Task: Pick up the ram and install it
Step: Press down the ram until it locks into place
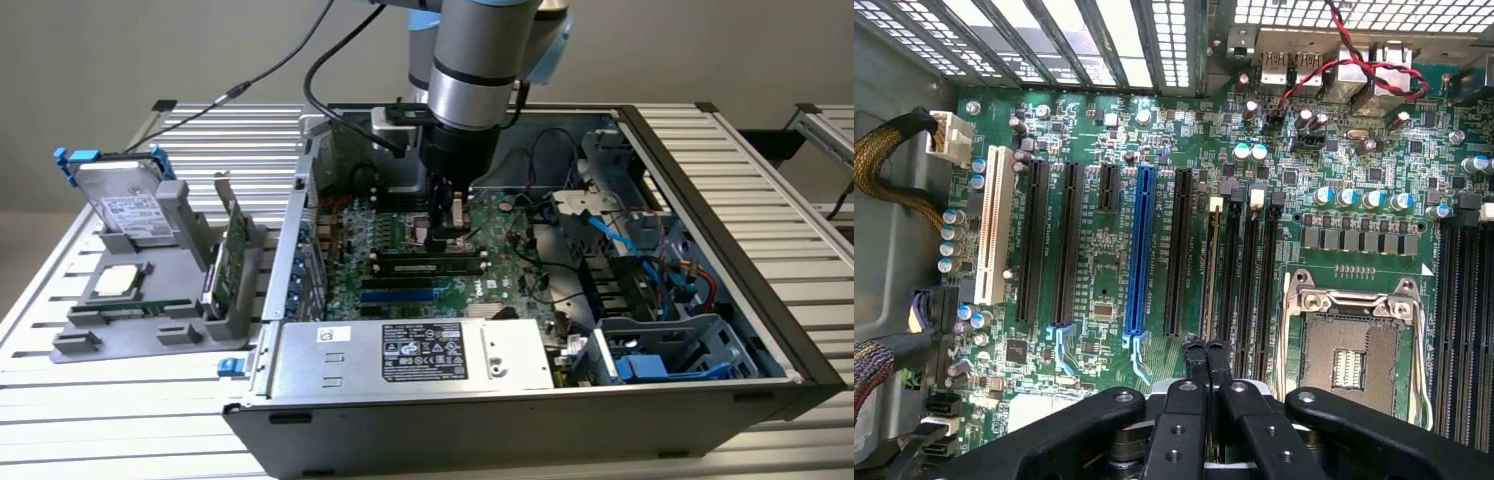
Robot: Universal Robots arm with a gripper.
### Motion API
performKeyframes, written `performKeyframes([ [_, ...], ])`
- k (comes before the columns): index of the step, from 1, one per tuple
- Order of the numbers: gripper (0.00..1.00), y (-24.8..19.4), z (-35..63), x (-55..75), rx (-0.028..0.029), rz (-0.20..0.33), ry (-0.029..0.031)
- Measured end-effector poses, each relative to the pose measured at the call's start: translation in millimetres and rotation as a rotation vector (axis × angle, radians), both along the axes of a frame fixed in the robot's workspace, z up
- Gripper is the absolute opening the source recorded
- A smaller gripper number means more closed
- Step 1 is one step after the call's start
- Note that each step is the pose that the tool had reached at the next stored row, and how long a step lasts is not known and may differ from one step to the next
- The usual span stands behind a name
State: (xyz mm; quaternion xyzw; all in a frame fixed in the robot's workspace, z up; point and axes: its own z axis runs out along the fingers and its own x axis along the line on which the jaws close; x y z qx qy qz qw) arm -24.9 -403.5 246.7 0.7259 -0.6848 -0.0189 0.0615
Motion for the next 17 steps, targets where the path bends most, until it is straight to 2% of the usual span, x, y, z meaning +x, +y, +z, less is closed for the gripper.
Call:
performKeyframes([
  [7, 0.10, 0.1, 0.0, 0.0, -0.0001, -0.009, -0.0001],
  [17, 0.10, 0.2, 0.0, 0.1, -0.0001, -0.150, -0.0023],
])
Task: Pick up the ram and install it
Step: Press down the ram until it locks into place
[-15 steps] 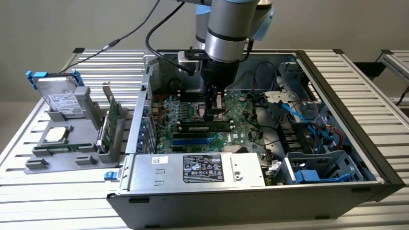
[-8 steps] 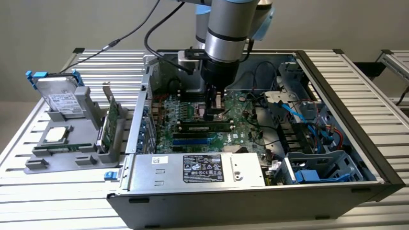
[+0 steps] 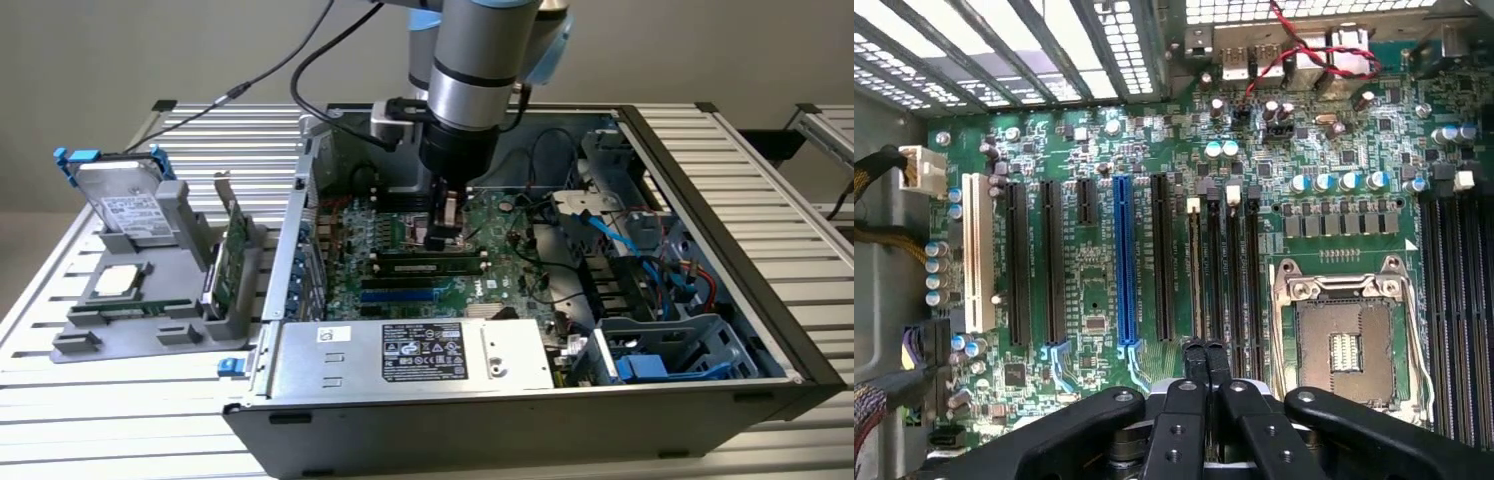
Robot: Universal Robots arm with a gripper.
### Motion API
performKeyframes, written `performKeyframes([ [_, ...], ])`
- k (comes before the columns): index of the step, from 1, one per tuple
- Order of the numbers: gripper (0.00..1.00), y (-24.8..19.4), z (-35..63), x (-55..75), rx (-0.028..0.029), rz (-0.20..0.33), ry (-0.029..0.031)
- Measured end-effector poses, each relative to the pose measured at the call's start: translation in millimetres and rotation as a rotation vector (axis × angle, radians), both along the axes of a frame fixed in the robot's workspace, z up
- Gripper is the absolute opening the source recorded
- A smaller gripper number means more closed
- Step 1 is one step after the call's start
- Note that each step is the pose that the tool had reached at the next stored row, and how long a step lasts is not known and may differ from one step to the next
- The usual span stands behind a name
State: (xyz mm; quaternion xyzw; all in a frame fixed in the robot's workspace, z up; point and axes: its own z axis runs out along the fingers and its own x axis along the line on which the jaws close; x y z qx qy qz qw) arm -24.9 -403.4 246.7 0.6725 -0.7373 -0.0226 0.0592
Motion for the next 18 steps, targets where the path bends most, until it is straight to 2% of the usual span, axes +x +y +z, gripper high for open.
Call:
performKeyframes([
  [7, 0.10, 0.0, 0.0, 0.0, 0.0001, -0.096, -0.0028],
  [10, 0.10, 0.0, -0.1, 0.1, 0.0004, -0.133, -0.0076],
  [12, 0.10, 0.1, -0.1, 0.1, 0.0002, -0.147, -0.0145],
  [18, 0.10, 0.0, 0.0, 0.1, -0.0124, -0.184, -0.0425],
])
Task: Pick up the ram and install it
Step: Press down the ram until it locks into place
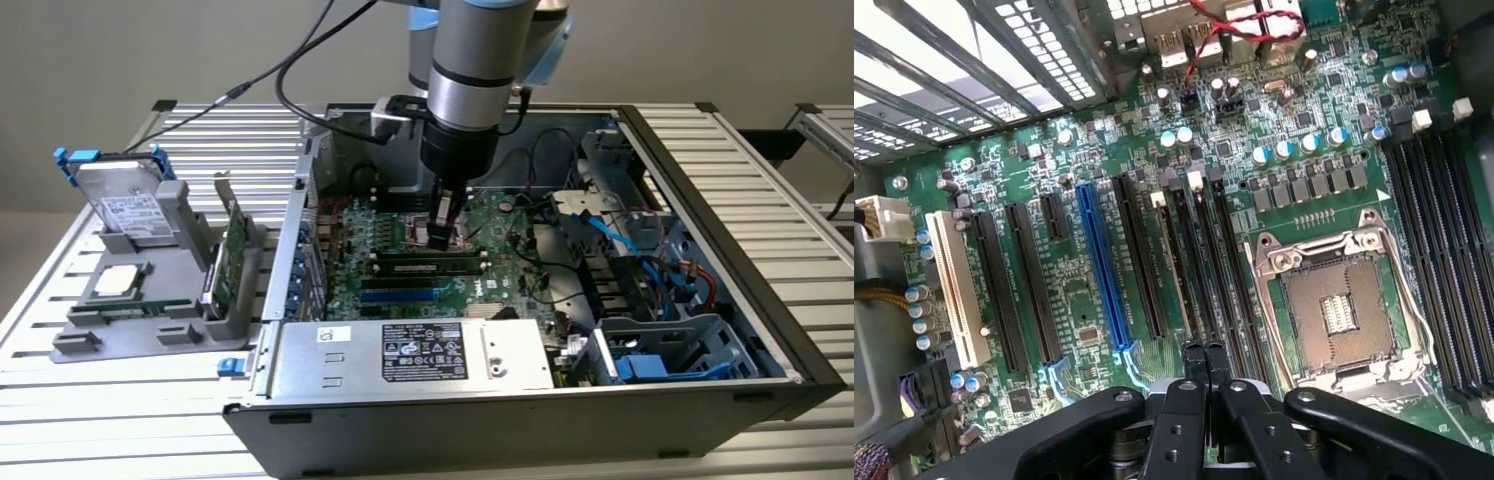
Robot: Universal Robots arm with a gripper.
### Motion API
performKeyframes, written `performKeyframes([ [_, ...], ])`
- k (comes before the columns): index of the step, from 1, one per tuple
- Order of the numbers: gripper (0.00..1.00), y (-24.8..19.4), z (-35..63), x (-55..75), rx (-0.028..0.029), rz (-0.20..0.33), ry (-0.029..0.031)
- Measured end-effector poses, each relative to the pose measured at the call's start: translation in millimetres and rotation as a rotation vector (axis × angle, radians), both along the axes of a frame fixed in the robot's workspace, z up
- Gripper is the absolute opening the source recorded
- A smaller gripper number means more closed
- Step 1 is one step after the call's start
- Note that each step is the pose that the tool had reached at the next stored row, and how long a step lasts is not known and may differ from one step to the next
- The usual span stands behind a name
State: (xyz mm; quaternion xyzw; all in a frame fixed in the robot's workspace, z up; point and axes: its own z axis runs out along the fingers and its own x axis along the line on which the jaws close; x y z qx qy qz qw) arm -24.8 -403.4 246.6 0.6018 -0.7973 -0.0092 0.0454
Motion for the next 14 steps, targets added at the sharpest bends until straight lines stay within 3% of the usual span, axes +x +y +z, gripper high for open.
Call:
performKeyframes([
  [2, 0.10, 0.0, 0.0, 0.0, -0.0032, -0.017, -0.0077],
  [8, 0.10, 0.0, 0.0, 0.0, -0.0060, -0.072, -0.0286],
  [14, 0.10, 0.0, -0.1, 0.0, -0.0073, -0.139, -0.0395],
])
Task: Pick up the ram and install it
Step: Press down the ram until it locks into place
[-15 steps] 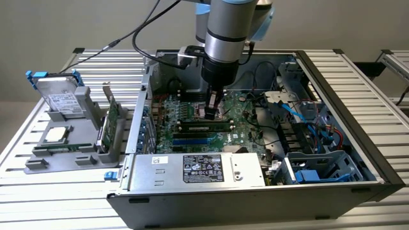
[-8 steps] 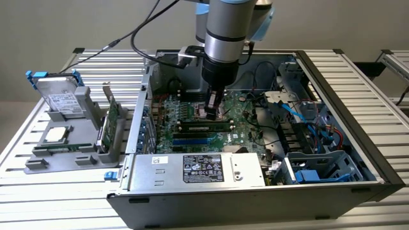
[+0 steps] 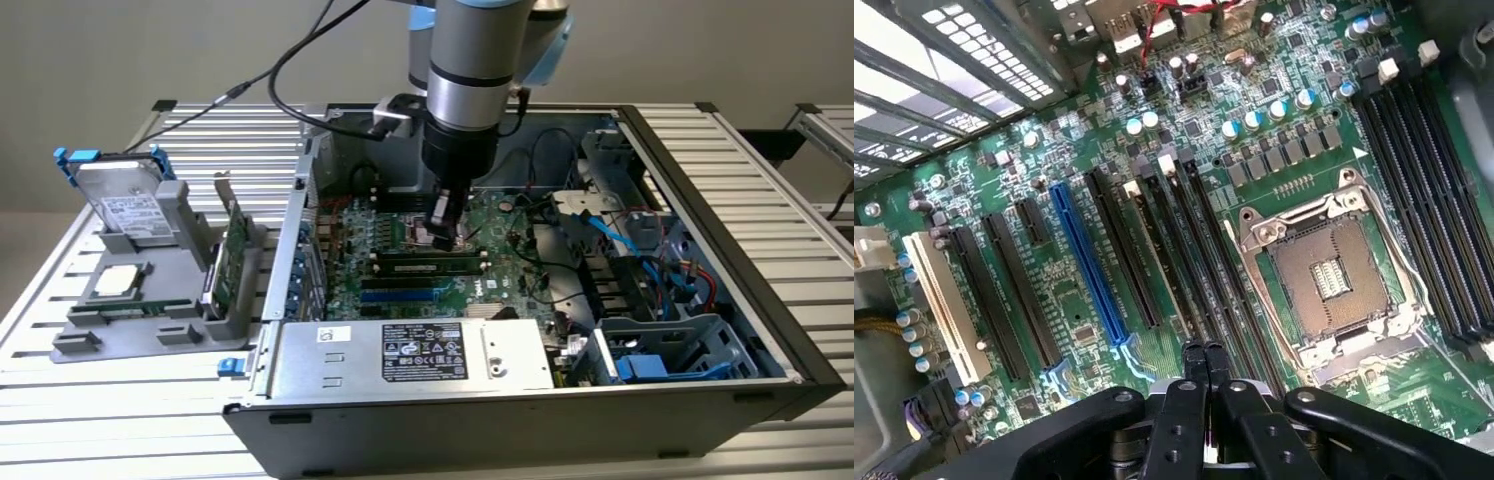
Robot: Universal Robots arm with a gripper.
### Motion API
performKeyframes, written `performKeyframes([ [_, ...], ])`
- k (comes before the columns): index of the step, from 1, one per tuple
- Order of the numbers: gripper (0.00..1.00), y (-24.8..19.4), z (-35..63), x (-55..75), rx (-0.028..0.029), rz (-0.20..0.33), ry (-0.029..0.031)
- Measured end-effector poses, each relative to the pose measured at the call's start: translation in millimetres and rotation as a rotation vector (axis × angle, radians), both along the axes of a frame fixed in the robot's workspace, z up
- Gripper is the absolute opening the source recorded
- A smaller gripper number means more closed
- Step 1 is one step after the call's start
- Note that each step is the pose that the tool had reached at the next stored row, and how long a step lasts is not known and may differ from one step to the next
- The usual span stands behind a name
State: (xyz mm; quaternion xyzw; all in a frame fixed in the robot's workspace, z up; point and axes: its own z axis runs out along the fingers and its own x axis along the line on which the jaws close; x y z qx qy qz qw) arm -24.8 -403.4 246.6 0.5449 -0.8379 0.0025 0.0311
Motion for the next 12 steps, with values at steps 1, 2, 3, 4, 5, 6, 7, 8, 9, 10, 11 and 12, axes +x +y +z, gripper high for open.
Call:
performKeyframes([
  [1, 0.10, 0.0, 0.0, 0.0, -0.0001, -0.012, -0.0015],
  [2, 0.10, 0.0, 0.0, 0.0, 0.0000, -0.023, -0.0029],
  [3, 0.10, 0.0, 0.0, 0.0, -0.0001, -0.047, -0.0061],
  [4, 0.10, 0.0, 0.0, 0.0, -0.0001, -0.058, -0.0077],
  [5, 0.10, 0.0, 0.0, 0.0, 0.0000, -0.070, -0.0092],
  [6, 0.10, 0.0, 0.0, 0.0, 0.0000, -0.081, -0.0104],
  [7, 0.10, 0.0, -0.1, 0.0, 0.0000, -0.094, -0.0114],
  [8, 0.10, 0.0, -0.1, 0.0, -0.0002, -0.107, -0.0122],
  [9, 0.10, 0.0, -0.1, 0.0, -0.0003, -0.120, -0.0126],
  [10, 0.10, 0.0, -0.2, 0.0, -0.0004, -0.134, -0.0128],
  [11, 0.10, 0.0, -0.2, -0.1, -0.0005, -0.148, -0.0130],
  [12, 0.10, 0.0, -0.3, -0.1, -0.0005, -0.163, -0.0131],
])
